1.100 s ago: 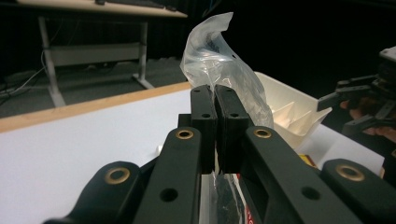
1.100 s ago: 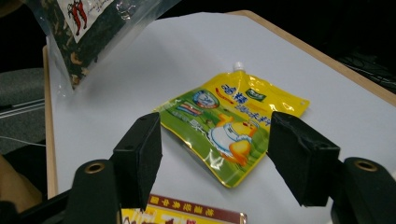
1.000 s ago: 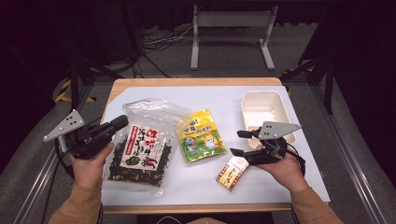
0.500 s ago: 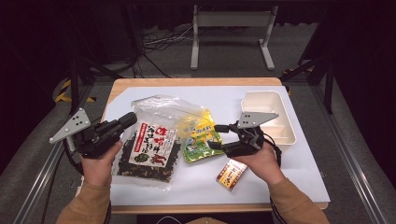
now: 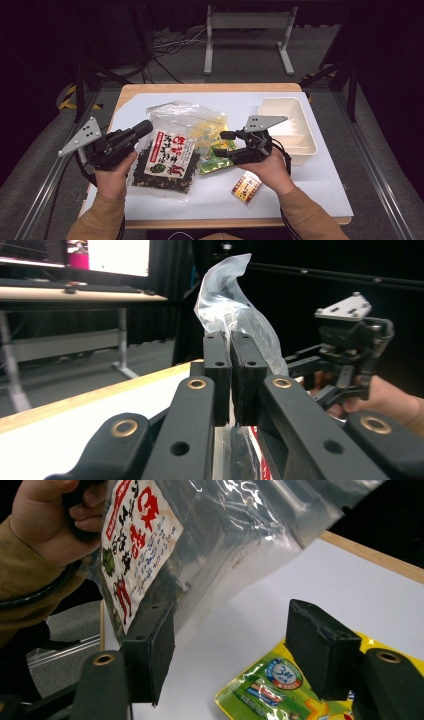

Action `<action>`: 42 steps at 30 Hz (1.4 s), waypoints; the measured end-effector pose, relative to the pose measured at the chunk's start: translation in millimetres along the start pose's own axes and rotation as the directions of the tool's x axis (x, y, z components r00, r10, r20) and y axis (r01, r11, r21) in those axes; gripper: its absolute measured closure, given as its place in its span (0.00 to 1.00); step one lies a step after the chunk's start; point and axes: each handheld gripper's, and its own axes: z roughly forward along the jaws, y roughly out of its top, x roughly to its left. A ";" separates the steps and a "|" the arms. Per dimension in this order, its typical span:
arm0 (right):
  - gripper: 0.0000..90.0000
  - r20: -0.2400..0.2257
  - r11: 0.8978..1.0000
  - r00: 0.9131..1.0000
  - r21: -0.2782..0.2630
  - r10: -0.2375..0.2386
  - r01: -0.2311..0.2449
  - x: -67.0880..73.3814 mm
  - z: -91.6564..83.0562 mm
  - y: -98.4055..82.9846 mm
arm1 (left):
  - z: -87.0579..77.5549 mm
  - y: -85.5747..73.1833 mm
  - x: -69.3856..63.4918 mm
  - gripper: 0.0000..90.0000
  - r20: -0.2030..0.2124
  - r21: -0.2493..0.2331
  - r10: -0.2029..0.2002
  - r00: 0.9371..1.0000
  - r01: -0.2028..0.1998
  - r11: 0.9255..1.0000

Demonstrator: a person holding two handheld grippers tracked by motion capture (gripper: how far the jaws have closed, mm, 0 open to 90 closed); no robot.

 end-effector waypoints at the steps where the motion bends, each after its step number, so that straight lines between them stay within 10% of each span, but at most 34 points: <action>1: 0.40 -0.004 1.000 1.000 -0.001 0.004 -0.004 0.1 1.3 0.4 | 0.5 -0.3 -0.9 0.97 0.007 -0.004 0.002 1.000 -0.002 1.000; 12: 0.43 -0.068 0.998 0.997 -0.033 0.047 -0.049 1.2 10.0 3.7 | 5.2 -3.6 -5.9 0.97 0.048 -0.026 0.018 0.999 -0.017 1.000; 24: 0.85 -0.137 0.999 0.990 -0.029 0.027 -0.031 6.3 10.6 9.7 | 5.8 -5.8 -5.0 0.96 0.051 -0.023 0.013 0.999 -0.012 1.000; 42: 0.92 -0.052 1.000 0.998 -0.011 -0.028 0.028 16.9 -7.6 25.1 | 1.5 -4.4 -3.8 0.99 0.059 -0.041 -0.006 0.998 0.008 0.999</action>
